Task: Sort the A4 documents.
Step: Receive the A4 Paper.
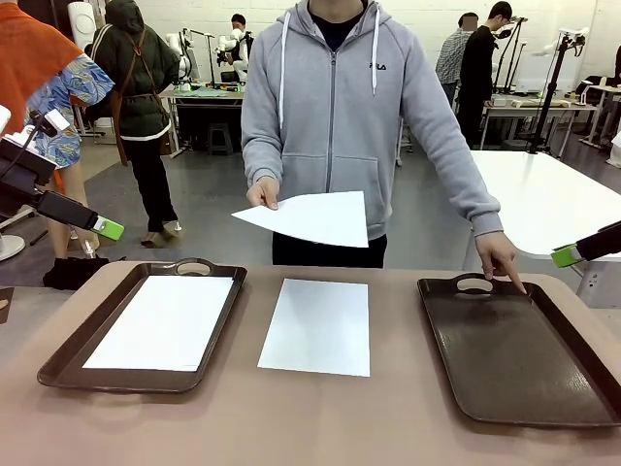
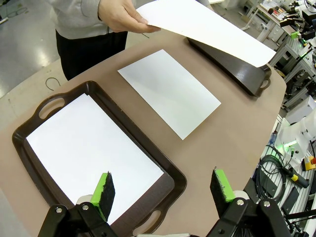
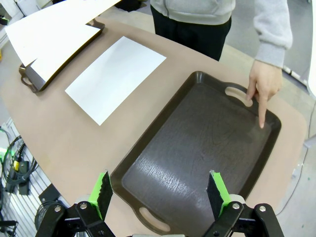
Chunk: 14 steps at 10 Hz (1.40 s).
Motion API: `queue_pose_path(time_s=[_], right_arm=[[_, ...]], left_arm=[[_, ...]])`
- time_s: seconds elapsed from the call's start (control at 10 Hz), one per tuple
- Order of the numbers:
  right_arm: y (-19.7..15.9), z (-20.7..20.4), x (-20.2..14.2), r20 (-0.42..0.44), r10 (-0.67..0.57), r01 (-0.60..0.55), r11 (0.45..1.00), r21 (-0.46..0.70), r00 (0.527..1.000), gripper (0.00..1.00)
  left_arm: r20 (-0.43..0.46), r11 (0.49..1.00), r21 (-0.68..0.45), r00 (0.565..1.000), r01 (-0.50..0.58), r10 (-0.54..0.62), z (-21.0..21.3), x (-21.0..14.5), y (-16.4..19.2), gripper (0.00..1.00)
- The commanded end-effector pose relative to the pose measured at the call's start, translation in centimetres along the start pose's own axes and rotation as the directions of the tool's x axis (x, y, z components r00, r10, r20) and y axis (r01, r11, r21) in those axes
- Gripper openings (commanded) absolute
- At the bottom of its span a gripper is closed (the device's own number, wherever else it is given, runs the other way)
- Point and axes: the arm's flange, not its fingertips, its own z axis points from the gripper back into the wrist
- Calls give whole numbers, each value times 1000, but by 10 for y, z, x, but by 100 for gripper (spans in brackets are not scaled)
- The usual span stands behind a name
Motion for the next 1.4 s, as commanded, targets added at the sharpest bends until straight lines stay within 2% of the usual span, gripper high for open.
queue_pose_path(time_s=[0.0, 0.1, 0.3, 0.4, 0.5, 0.7, 0.8, 0.9, 1.0, 1.2, 1.3], right_arm=[[0, 0, 0, 0, 0, 0, 1000, 0, 1000, 100], [-7, -10, 10, 49, -49, 46, 998, 43, 998, 100], [-15, -39, 29, 26, -143, 134, 966, 220, 989, 100], [-16, -49, 38, 78, -226, 195, 937, 291, 971, 100], [-18, -62, 46, 103, -293, 248, 917, 311, 951, 100], [-18, -94, 61, 72, -409, 348, 846, 404, 910, 100], [-18, -108, 67, 45, -472, 397, 787, 472, 881, 100], [-25, -151, 85, -24, -616, 516, 638, 571, 788, 100], [-26, -155, 87, -32, -627, 527, 625, 576, 778, 100], [-30, -179, 95, -91, -684, 573, 522, 632, 724, 100], [-30, -191, 100, -116, -696, 589, 493, 640, 709, 100]], left_arm=[[4, 1000, 0, 1000, 1, -1, 0, 0, 0, 100], [4, 1000, 0, 1000, 1, -1, 0, 0, 0, 100], [4, 1000, 0, 1000, 1, -1, 0, 0, 0, 100], [4, 1000, 0, 1000, 1, -1, 0, 0, 0, 100], [4, 1000, 0, 1000, 1, -1, 0, 0, 0, 100], [4, 1000, 0, 1000, 1, -1, 0, 0, 0, 100], [4, 1000, 0, 1000, 1, -1, 0, 0, 0, 100], [4, 1000, 0, 1000, 1, -1, 0, 0, 0, 100], [4, 1000, 0, 1000, 1, -1, 0, 0, 0, 100], [4, 1000, 0, 1000, 1, -1, 0, 0, 0, 100], [4, 1000, 0, 1000, 1, -1, 0, 0, 0, 100]])
